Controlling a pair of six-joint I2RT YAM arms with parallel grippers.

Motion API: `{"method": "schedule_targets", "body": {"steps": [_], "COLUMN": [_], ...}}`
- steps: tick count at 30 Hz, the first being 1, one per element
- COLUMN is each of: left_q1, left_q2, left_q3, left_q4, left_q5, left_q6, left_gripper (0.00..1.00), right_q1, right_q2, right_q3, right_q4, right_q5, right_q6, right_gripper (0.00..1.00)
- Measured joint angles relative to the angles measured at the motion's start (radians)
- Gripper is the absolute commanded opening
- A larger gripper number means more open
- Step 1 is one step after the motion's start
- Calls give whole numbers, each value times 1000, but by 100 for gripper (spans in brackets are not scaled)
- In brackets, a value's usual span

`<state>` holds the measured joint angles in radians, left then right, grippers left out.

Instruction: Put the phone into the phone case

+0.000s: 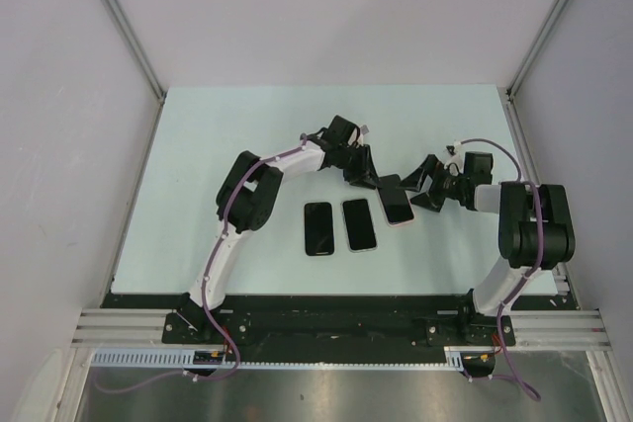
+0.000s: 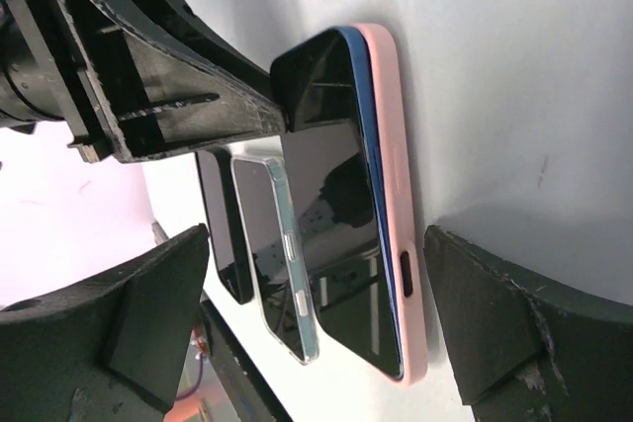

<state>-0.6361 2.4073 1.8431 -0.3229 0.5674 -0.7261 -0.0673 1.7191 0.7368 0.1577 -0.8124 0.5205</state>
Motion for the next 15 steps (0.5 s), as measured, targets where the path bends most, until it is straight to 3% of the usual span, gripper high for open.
{"method": "schedule_targets", "body": {"steps": [6,15], "left_q1": [2,2], "left_q2": [4,6], "left_q3": [0,-17], "left_q4": [10,53], "left_q5": [20,51], "left_q6": [-8,-17], "left_gripper": [23,29], "right_q1": [-2,-6], "right_q2": [68,117], "right_q3": [-4,-23], "right_q4": [133,238], "right_q5": [-95,-140], "right_q6": [97,204], "right_gripper": [91,77]}}
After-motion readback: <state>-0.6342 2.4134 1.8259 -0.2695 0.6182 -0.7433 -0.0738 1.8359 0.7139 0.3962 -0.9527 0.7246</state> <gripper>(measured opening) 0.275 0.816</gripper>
